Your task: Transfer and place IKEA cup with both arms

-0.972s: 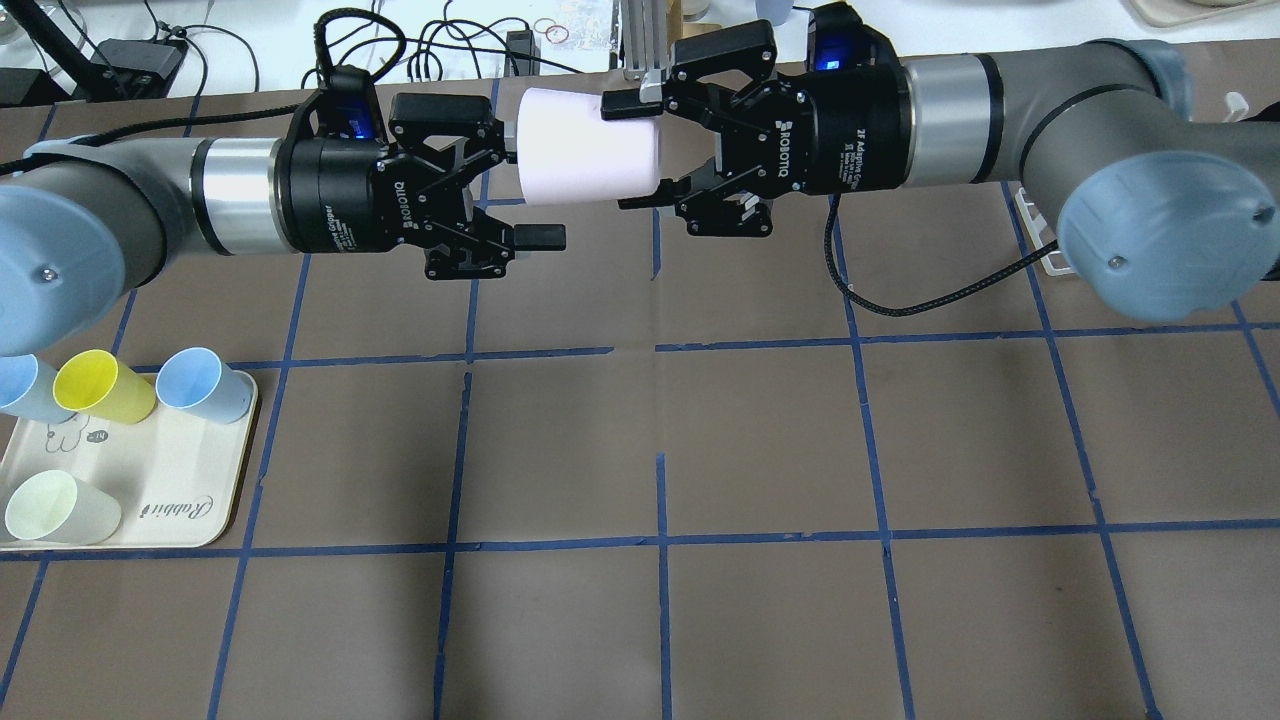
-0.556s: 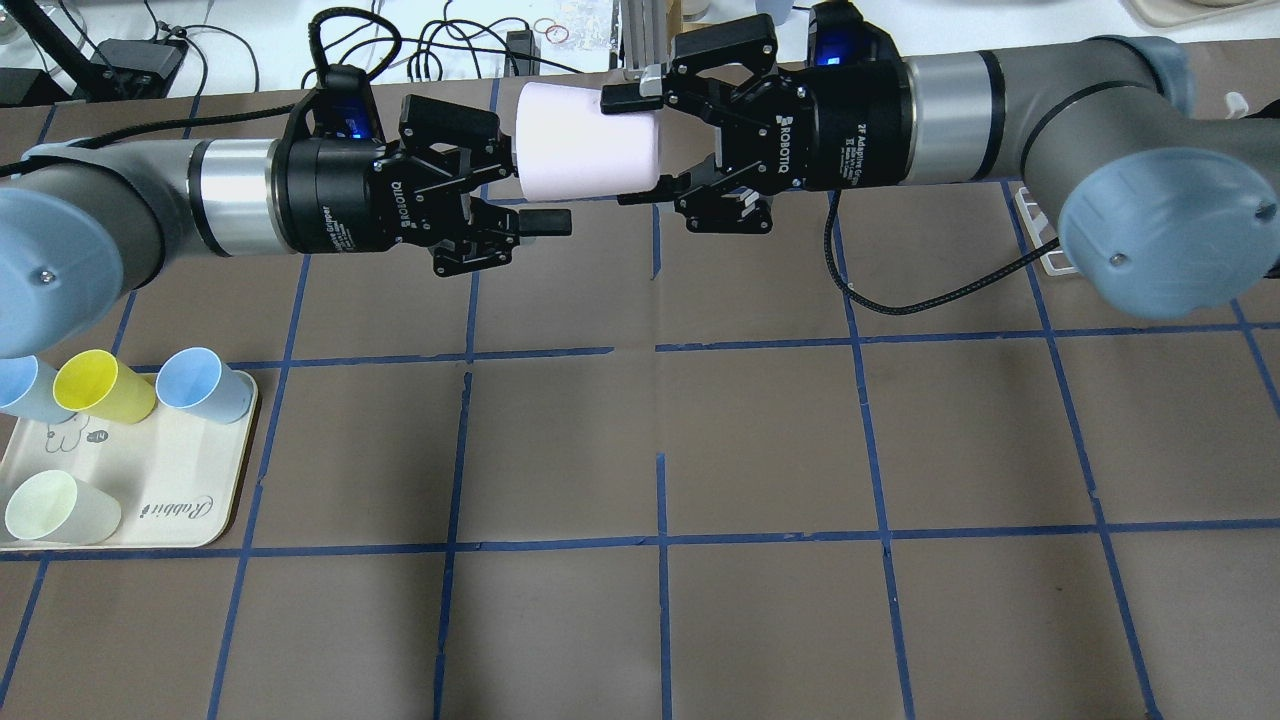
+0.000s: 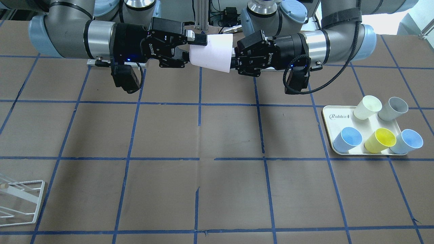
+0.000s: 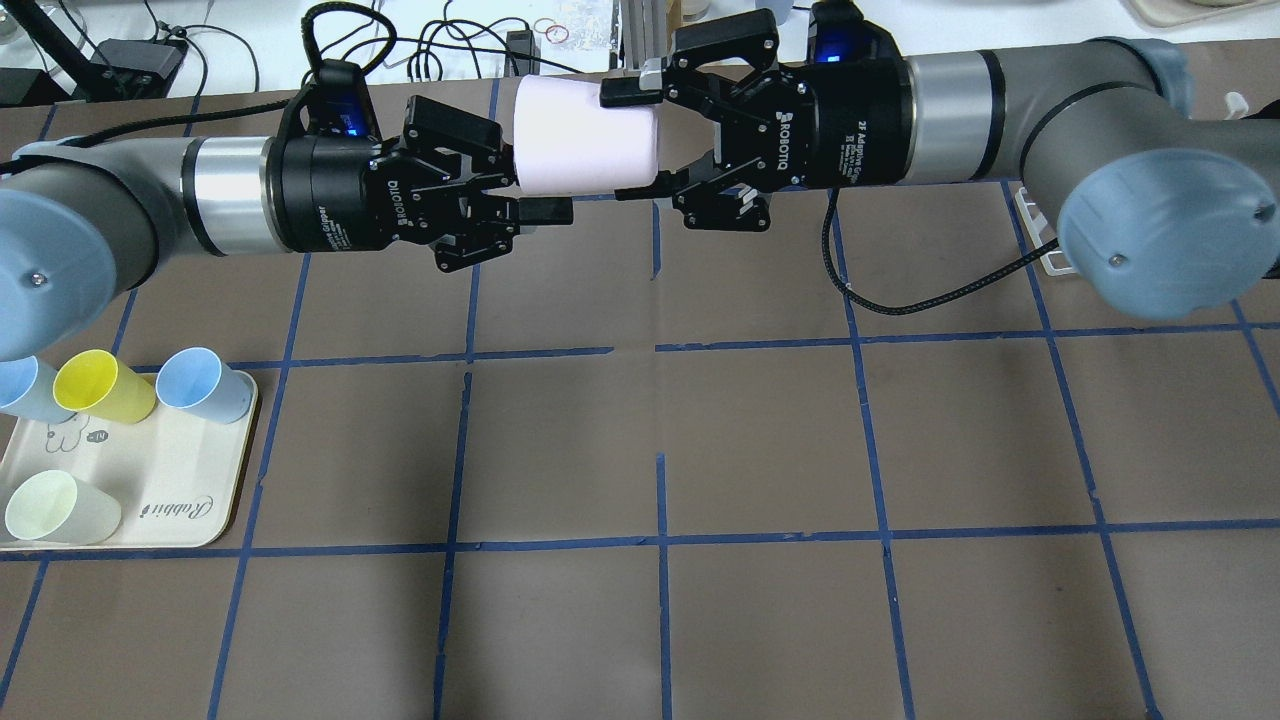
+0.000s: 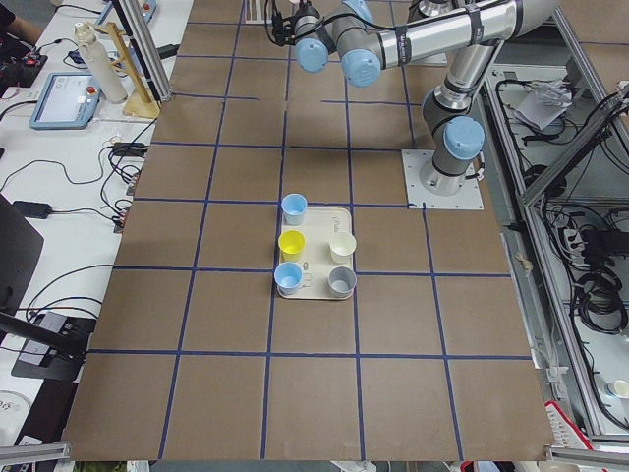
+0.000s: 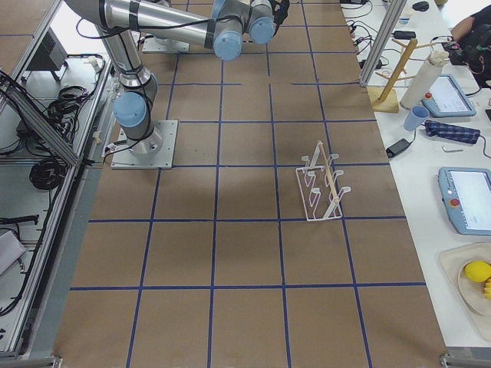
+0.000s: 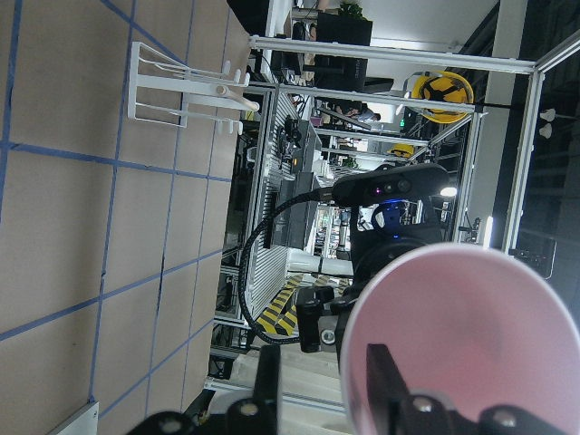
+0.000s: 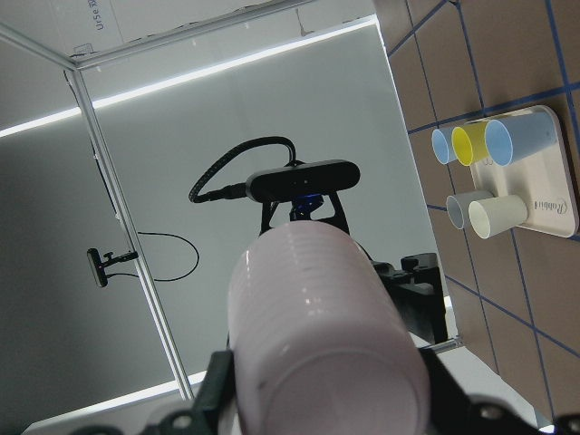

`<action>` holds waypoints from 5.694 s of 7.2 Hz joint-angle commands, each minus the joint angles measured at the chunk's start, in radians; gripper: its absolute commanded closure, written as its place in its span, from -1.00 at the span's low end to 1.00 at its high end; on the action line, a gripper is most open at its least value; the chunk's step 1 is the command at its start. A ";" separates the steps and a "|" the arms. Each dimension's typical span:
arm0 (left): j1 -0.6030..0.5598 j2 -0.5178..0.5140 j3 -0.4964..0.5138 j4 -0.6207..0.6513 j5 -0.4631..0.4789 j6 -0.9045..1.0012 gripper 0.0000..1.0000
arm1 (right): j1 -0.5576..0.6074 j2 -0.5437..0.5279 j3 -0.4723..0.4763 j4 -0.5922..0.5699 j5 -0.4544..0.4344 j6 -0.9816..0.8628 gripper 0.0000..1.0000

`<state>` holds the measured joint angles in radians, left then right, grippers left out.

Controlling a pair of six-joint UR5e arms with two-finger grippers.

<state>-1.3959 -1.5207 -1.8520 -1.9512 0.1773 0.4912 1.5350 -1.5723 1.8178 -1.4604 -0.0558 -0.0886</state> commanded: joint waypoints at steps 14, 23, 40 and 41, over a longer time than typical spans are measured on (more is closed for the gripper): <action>0.147 0.008 0.094 0.032 0.445 -0.045 1.00 | -0.210 0.018 -0.049 -0.017 -0.293 0.142 -1.00; 0.578 -0.021 -0.174 0.610 1.280 0.409 1.00 | 0.057 -0.130 -0.112 -0.093 -1.595 0.323 -1.00; 0.701 -0.167 -0.256 0.841 1.301 0.586 -0.39 | -0.007 -0.140 -0.077 -0.138 -1.533 0.147 -1.00; 0.701 -0.167 -0.256 0.839 1.303 0.577 -0.82 | -0.007 -0.138 -0.077 -0.136 -1.521 0.145 -1.00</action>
<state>-0.6949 -1.6868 -2.1077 -1.1099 1.4787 1.0752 1.5272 -1.7112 1.7412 -1.5981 -1.5704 0.0572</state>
